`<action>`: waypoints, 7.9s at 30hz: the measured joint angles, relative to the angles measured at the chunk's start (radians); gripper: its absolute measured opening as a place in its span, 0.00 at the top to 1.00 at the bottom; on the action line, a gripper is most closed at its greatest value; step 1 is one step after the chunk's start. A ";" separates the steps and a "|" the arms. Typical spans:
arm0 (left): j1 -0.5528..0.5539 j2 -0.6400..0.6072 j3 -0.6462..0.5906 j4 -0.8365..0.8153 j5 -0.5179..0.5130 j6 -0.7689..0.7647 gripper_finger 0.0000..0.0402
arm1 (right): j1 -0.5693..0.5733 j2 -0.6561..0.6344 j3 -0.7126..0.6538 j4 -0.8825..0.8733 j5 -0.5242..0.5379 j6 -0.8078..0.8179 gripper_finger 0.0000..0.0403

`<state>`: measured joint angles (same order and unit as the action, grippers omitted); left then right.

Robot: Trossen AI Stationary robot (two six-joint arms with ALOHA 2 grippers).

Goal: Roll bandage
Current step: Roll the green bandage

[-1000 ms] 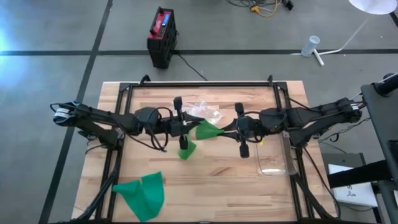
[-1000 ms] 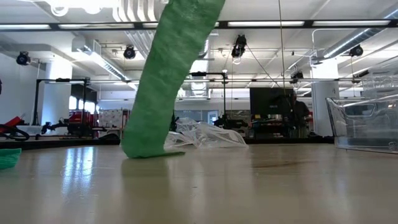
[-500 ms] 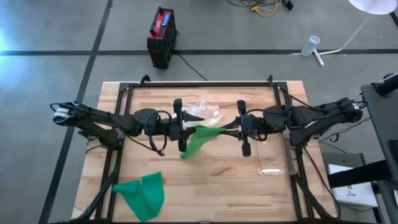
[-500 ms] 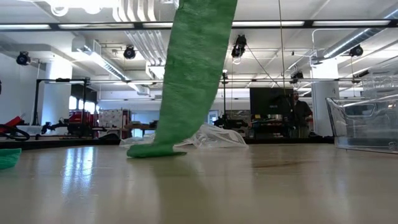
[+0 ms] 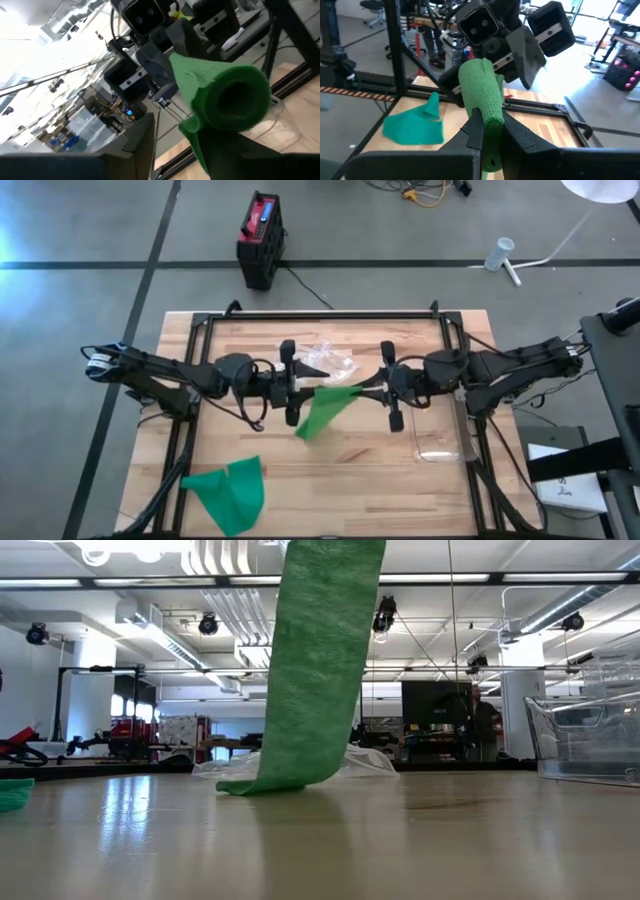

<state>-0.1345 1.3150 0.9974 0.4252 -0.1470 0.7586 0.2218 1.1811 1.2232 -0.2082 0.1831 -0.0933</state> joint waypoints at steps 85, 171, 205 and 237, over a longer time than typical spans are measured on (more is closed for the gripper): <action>0.031 0.027 0.055 0.074 -0.037 -0.071 1.00 | -0.013 0.014 0.029 -0.054 -0.068 0.002 0.94; -0.003 -0.044 -0.032 -0.031 0.061 -0.313 0.61 | -0.041 0.031 -0.002 -0.102 -0.035 -0.175 0.94; 0.006 -0.225 -0.380 0.374 -0.022 -0.436 0.59 | -0.075 0.031 -0.121 0.362 -0.025 -0.012 0.95; 0.073 0.201 -0.022 0.263 -0.027 -0.495 1.00 | -0.085 0.056 -0.119 0.393 0.093 -0.079 0.95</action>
<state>-0.0616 1.5157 0.9757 0.6886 -0.1741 0.2634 0.1371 1.2367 1.1042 0.1850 0.2766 -0.1719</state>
